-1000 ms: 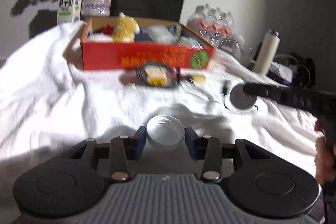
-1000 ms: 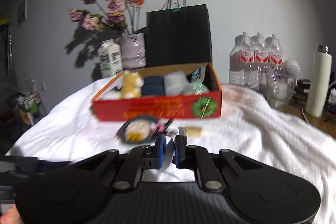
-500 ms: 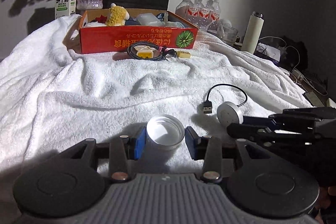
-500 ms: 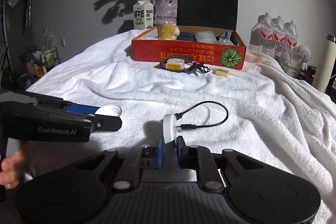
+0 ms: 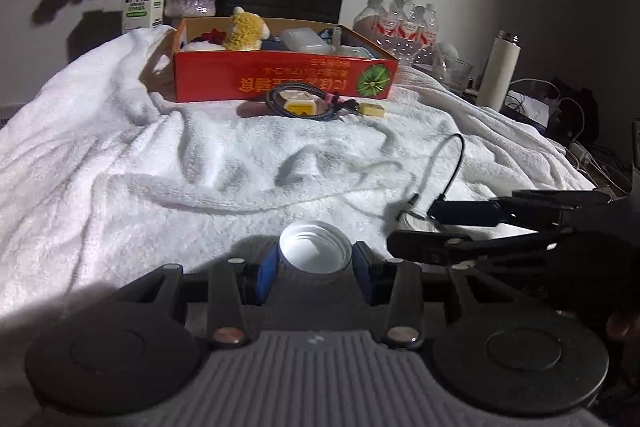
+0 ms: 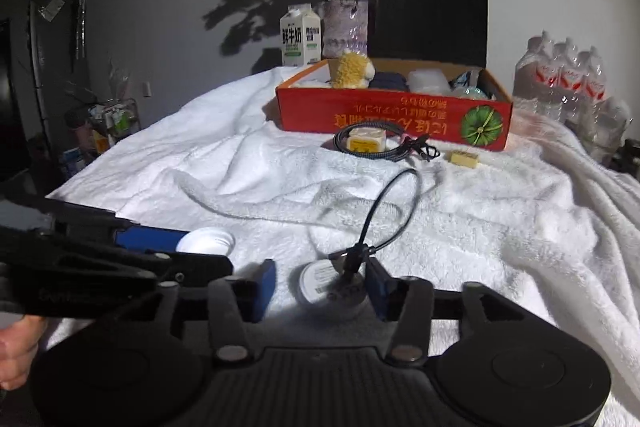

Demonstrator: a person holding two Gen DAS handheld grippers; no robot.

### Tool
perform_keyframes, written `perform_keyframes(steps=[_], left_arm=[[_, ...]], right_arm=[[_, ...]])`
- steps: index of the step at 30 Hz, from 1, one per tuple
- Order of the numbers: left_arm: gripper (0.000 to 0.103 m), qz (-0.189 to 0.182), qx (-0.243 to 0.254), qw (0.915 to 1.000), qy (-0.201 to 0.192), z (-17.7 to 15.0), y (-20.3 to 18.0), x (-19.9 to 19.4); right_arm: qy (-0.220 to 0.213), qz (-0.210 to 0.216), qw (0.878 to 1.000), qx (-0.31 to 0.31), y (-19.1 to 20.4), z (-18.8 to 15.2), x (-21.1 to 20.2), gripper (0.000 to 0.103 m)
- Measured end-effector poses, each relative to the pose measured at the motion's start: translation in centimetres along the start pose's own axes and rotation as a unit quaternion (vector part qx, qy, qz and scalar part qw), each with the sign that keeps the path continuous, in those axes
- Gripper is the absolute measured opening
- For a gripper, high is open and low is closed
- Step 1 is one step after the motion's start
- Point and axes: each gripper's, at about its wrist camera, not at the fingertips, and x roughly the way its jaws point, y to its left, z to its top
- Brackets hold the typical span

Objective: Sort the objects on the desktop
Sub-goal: 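Lift the white lid and the black cable off the towel, then carry the lid and cable into the box and open both tools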

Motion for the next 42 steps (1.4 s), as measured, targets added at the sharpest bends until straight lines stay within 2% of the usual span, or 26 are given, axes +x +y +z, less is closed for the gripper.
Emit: perform_keyframes(steps=[1,2,3,6,7,8,11,13,15,18,22,24,29,32,38,42], left_arm=[[0.041,0.003,-0.003,1.0,-0.001,0.1,0.2,-0.1],[0.041,0.004,-0.006,1.0,-0.002,0.2,0.5,-0.1],[0.041,0.005,-0.008,1.0,-0.002,0.3,0.6,-0.1],[0.041,0.001,-0.012,0.9999,0.0,0.4,0.7,-0.1],[0.041,-0.003,-0.013,0.9999,0.001,0.5,0.7,0.0],[0.041,-0.01,-0.014,0.9998,0.0,0.6,0.5,0.0],[0.041,-0.042,-0.008,0.9991,-0.006,0.9,-0.5,-0.2],[0.041,-0.057,0.003,0.9984,-0.008,1.3,-1.7,0.2],[0.041,-0.066,0.018,0.9976,-0.008,1.6,-3.0,1.1],[0.041,-0.068,0.033,0.9971,0.0,2.0,-4.5,2.7],[0.041,-0.061,0.035,0.9975,-0.006,2.1,-4.5,2.7],[0.041,-0.05,0.028,0.9983,-0.012,2.1,-3.7,2.0],[0.041,-0.016,-0.004,0.9994,-0.031,2.2,-1.4,-0.4],[0.041,-0.005,-0.009,0.9986,-0.051,2.4,-1.1,-2.3],[0.041,-0.002,0.0,0.9964,-0.085,2.7,-1.8,-5.2],[0.041,-0.011,0.005,0.9953,-0.096,3.6,-1.8,-5.9]], right_arm=[[0.008,0.009,1.0,0.022,-0.6,0.3,0.1,0.059],[-0.019,0.031,0.997,0.067,-1.7,0.4,-0.6,0.057],[-0.019,0.031,0.997,0.067,-1.7,0.4,-0.6,0.054],[-0.023,0.034,0.993,0.111,-2.8,0.6,-0.7,0.027],[-0.018,0.028,0.993,0.116,-3.0,0.5,-0.4,0.008],[-0.009,0.021,0.993,0.114,-3.1,0.2,0.1,0.008],[-0.019,0.002,0.992,0.128,-3.3,-0.2,0.1,0.007],[-0.022,0.015,0.981,0.19,-4.7,-0.8,0.1,0.007],[-0.017,0.037,0.966,0.257,-6.4,-1.1,0.2,0.007],[-0.022,0.015,0.965,0.262,-6.8,-1.2,-0.1,0.007],[-0.038,-0.083,0.978,0.185,-5.7,-0.5,-1.6,0.007],[-0.051,-0.106,0.982,0.145,-5.2,0.0,-2.8,0.007],[-0.072,-0.119,0.988,0.066,-3.3,1.3,-6.2,0.007],[-0.086,-0.113,0.988,0.055,-2.2,1.5,-7.7,0.007],[-0.102,-0.105,0.989,0.033,-0.3,1.4,-10.0,0.007],[-0.106,-0.1,0.989,0.023,0.1,1.6,-10.6,0.007]])
